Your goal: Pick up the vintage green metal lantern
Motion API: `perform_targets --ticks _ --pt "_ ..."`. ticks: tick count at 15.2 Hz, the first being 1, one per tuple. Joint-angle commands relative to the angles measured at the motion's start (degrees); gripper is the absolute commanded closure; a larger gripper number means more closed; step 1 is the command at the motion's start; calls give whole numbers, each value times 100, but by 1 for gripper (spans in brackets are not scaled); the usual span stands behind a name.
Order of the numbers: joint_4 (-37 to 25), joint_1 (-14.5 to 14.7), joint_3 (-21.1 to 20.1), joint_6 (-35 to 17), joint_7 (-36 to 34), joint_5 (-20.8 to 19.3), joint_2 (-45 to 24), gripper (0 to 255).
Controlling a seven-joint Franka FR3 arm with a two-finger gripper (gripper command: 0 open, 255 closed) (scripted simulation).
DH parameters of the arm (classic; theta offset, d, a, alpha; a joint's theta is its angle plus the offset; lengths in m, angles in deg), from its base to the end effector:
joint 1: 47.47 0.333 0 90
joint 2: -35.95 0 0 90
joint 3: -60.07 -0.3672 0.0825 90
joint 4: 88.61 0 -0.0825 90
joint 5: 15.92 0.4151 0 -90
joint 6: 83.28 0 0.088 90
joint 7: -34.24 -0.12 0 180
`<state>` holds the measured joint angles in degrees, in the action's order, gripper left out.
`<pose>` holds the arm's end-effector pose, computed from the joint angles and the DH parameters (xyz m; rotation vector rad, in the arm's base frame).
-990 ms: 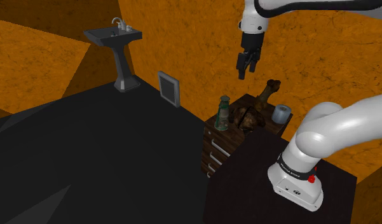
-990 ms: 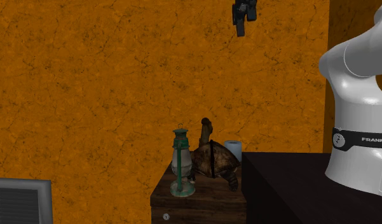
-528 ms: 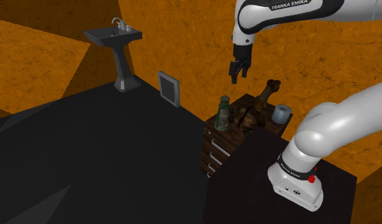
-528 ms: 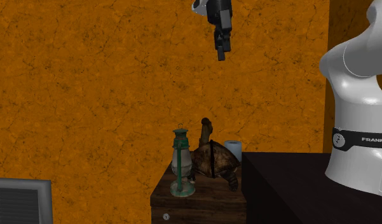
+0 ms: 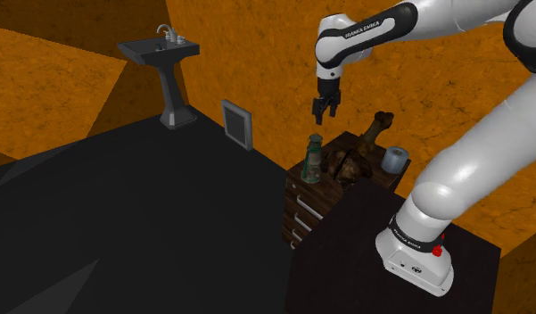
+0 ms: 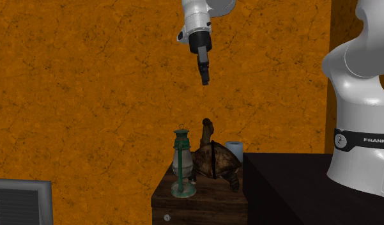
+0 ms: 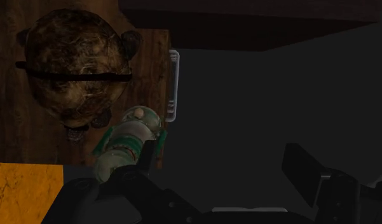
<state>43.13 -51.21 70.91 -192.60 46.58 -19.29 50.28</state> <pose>0.4494 -0.1252 0.4579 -3.1077 0.0100 0.2221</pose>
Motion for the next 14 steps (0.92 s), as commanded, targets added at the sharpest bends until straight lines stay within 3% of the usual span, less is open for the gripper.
perform_targets --ticks 1,14 --pt "-146 -39 96 -203 123 32 -383 0" --pt "-1859 -483 415 -1055 999 659 -3263 0"
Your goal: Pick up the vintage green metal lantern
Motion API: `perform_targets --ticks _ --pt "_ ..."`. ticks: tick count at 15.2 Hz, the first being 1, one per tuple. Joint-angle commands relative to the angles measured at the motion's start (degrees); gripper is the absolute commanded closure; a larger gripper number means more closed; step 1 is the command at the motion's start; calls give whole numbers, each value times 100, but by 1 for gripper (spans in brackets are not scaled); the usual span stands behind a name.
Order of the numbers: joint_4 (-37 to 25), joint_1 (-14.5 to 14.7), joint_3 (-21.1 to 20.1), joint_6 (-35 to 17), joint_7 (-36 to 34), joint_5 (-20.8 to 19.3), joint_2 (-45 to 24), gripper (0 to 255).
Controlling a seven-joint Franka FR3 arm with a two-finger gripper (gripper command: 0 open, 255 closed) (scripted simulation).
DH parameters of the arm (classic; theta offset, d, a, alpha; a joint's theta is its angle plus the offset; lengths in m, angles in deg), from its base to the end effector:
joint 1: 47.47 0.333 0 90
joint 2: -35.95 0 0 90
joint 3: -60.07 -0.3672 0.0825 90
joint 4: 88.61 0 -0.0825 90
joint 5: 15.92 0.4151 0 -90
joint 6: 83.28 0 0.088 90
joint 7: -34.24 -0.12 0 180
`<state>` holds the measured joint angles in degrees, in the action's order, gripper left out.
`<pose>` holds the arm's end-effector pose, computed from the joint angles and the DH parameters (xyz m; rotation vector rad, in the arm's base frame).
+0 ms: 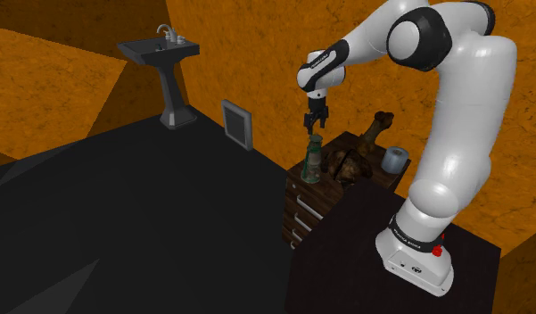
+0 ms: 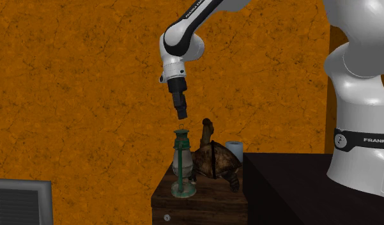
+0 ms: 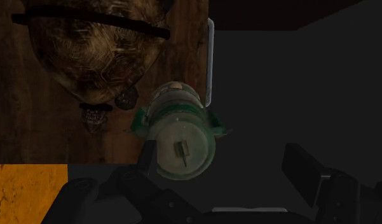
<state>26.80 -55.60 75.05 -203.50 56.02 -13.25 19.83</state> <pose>0.5637 -0.2320 0.3199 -3.0879 0.0732 0.2882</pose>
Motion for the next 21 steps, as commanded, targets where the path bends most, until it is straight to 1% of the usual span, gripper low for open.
perform_targets --ticks 1,3,10,12,13,21 --pt "-408 -98 -1 15 110 111 -445 0" --pt "-718 -191 -12 0 193 195 -811 0" --pt "-646 -234 -69 -412 242 293 -1160 0" --pt "-642 -238 -74 -446 246 301 -1190 0" --pt "-645 -236 -75 -443 243 301 -1191 255" --pt "-657 -242 -76 -449 250 305 -1208 255"
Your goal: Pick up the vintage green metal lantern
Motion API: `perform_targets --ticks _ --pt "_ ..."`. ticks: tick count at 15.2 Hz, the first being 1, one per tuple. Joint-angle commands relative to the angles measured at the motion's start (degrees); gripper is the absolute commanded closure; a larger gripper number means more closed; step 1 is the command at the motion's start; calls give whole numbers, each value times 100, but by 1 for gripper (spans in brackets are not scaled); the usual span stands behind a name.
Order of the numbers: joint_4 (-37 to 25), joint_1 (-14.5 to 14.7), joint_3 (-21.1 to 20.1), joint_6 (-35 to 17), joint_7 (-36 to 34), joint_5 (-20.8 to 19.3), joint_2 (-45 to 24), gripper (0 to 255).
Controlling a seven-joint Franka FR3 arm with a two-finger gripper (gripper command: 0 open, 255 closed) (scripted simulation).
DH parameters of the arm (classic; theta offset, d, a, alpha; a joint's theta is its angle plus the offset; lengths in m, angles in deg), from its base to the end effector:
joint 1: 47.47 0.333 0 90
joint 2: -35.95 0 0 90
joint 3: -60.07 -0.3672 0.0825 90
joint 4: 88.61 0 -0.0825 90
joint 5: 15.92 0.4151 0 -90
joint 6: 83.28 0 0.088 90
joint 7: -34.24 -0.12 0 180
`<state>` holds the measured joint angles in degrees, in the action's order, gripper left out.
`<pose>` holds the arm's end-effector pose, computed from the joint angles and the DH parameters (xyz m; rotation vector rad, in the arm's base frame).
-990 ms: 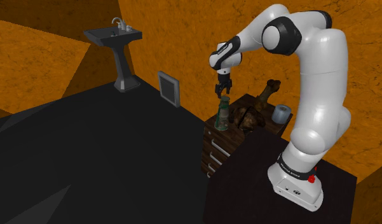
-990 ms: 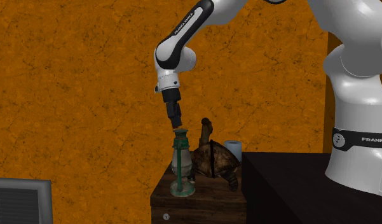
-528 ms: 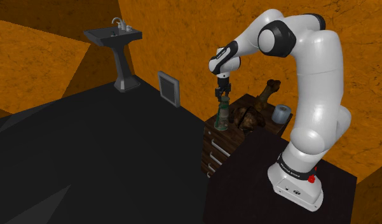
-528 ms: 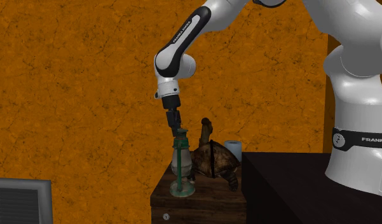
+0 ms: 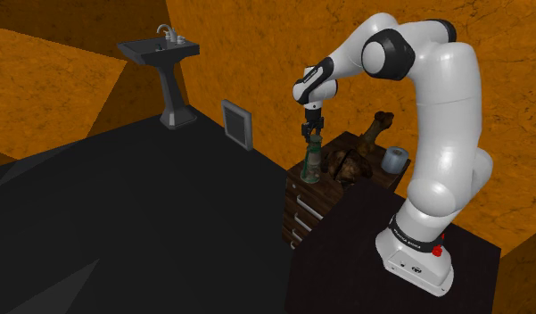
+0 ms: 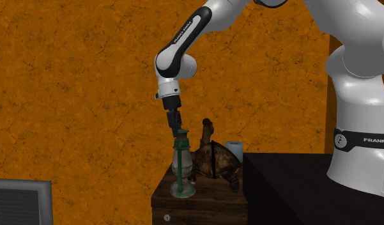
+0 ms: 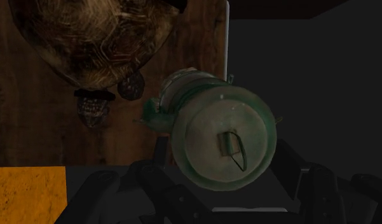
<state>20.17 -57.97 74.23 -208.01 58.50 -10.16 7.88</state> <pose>0.5977 -0.2602 0.2444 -3.0830 0.0860 0.2994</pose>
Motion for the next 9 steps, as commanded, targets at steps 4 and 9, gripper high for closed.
perform_targets --ticks 4,9 --pt "2 18 33 179 -24 -52 161 255" --pt "-61 46 71 477 -59 -121 404 255"
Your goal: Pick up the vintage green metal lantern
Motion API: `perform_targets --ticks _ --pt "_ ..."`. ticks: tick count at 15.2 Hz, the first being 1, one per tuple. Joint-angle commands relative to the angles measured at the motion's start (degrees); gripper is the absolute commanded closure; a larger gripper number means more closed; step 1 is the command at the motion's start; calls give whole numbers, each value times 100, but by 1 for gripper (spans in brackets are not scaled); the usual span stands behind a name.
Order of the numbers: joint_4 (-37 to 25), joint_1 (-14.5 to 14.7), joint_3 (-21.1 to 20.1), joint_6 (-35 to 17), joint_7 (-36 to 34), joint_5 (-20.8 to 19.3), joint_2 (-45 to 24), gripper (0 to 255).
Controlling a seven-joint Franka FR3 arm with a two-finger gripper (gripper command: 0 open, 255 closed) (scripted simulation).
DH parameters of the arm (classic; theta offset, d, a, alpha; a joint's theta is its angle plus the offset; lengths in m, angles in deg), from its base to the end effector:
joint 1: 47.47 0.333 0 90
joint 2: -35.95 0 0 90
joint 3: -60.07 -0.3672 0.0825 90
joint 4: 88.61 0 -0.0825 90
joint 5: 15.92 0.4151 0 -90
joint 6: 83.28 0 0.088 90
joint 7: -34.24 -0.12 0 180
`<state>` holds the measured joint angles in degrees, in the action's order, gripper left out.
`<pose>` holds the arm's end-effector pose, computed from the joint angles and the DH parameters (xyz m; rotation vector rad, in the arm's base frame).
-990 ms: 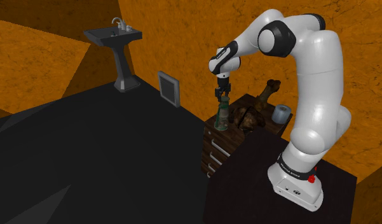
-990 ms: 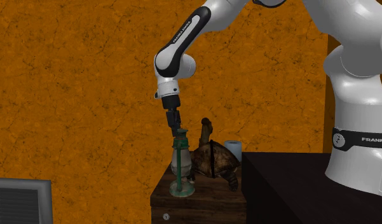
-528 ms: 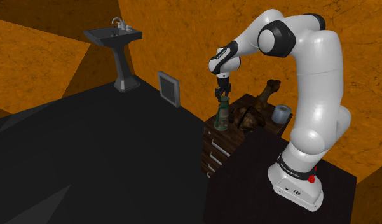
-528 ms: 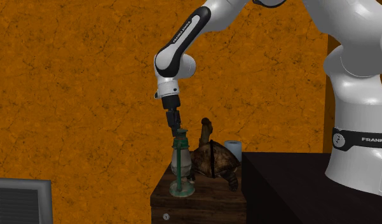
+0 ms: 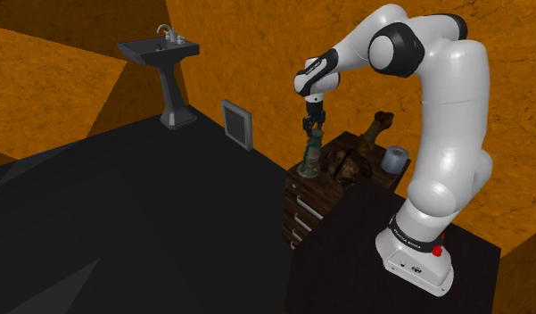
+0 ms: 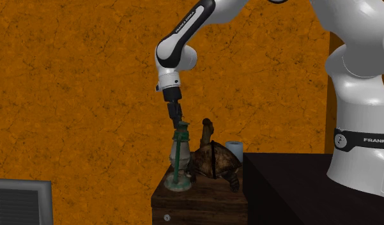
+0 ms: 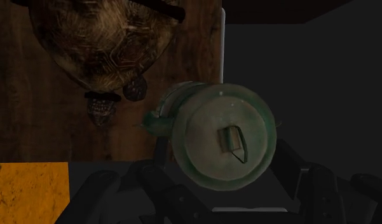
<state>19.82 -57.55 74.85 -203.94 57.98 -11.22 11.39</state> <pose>0.5943 -0.2600 0.2820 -3.0815 0.0876 0.3074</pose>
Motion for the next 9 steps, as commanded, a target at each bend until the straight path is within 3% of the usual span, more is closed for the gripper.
perform_targets --ticks 1,9 --pt "-42 9 16 131 -13 -28 98 255" --pt "-168 36 51 514 -51 -106 365 255"
